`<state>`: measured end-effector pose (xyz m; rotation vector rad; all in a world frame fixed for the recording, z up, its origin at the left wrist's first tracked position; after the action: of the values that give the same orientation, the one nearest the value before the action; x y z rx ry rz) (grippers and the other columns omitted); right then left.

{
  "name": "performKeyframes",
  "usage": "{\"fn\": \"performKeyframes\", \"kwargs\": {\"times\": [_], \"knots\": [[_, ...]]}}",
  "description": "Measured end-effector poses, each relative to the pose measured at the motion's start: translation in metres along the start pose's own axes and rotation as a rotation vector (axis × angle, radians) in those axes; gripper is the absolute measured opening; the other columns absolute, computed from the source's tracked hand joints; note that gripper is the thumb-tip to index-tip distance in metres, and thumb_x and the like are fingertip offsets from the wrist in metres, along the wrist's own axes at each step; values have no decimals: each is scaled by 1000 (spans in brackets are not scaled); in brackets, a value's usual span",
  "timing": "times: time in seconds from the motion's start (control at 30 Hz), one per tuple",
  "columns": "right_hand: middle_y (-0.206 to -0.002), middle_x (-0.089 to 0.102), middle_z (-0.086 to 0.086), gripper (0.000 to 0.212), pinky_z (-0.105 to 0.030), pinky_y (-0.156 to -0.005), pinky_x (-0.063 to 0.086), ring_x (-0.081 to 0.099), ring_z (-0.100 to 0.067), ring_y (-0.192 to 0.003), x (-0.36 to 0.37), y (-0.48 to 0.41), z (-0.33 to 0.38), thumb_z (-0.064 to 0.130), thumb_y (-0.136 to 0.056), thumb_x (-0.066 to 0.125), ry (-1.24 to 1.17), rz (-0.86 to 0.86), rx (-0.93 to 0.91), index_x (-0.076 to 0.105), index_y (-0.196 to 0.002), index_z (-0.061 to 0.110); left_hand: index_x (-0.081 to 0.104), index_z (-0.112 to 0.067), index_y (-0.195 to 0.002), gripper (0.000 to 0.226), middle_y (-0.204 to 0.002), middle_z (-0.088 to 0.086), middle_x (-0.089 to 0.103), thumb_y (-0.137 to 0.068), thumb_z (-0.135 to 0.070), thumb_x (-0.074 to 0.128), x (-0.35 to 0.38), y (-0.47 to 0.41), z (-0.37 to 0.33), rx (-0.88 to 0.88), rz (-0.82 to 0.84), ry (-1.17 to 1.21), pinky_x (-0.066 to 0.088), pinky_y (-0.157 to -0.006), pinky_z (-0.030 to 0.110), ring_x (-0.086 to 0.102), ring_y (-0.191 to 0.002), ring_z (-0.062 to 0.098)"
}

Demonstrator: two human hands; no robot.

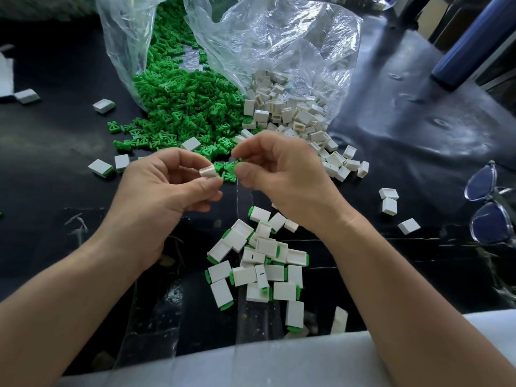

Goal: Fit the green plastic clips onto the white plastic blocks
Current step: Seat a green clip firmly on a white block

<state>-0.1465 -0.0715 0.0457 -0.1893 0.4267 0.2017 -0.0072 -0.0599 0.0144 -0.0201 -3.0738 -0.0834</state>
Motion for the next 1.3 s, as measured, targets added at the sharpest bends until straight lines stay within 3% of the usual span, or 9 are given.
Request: {"fn": "performKeyframes", "kwargs": {"times": [0.1, 0.2, 0.6, 0.77, 0.93, 1.07, 1.3], "knots": [[-69, 58, 13, 8, -21, -71, 48, 57, -2, -67, -1, 0, 4, 2, -81, 66, -4, -15, -34, 67, -86, 9, 72, -22, -66, 10, -62, -4, 68, -58, -18, 69, 2, 1, -1, 9, 33, -22, 50, -49, 15, 65, -56, 7], [-69, 58, 14, 9, -17, -68, 47, 57, 1, -66, 0, 1, 5, 2, -82, 65, 0, -24, -53, 69, -90, 5, 75, -32, -66, 17, -61, -5, 69, -59, -18, 68, 4, 3, -2, 14, 54, -33, 49, -50, 14, 64, -56, 4], [-68, 60, 6, 8, -29, -70, 53, 59, -11, -66, -1, 2, 6, 2, -83, 64, 16, -35, -53, 68, -90, 4, 75, -34, -66, 19, -60, -6, 69, -53, -20, 70, 6, 4, -3, 12, 78, -39, 49, -50, 14, 61, -55, 2], [-67, 60, 7, 8, -26, -68, 52, 58, -9, -64, 0, 3, 6, 2, -83, 65, 12, -34, -48, 67, -89, 5, 75, -25, -63, 10, -58, -6, 68, -55, -23, 71, 5, 4, -2, 8, 70, -73, 48, -49, 13, 59, -53, 1], [-70, 61, 7, 7, -28, -73, 54, 60, -9, -67, 4, 3, 3, 3, -82, 65, 34, -3, -33, 68, -88, 5, 75, -28, -64, 11, -58, -5, 68, -55, -26, 71, 6, 5, -3, 5, 71, -90, 48, -50, 13, 58, -51, 0], [-74, 66, -5, 5, -35, -73, 55, 62, -16, -69, 4, 2, 2, 5, -83, 64, 59, 26, -19, 68, -86, 8, 75, -30, -63, 10, -57, -6, 68, -55, -25, 70, 6, 5, -3, 4, 55, -98, 48, -49, 12, 58, -51, 0], [-63, 59, 8, 22, -34, -72, 52, 58, -11, -65, 9, 4, -2, 20, -91, 56, 210, 117, 53, 54, -70, 26, 69, -12, -75, 15, -63, 3, 71, -61, -19, 67, 8, 6, -2, -23, 63, -74, 50, -47, 16, 65, -52, 8]]}}
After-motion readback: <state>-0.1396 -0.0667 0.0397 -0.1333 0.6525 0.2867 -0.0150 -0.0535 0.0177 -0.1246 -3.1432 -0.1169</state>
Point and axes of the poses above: each hand's wrist, its own y-axis away from the middle knuckle, its own x-axis out of the palm, z = x × y, the point moved 7 cm from there along -y, towards the middle knuckle
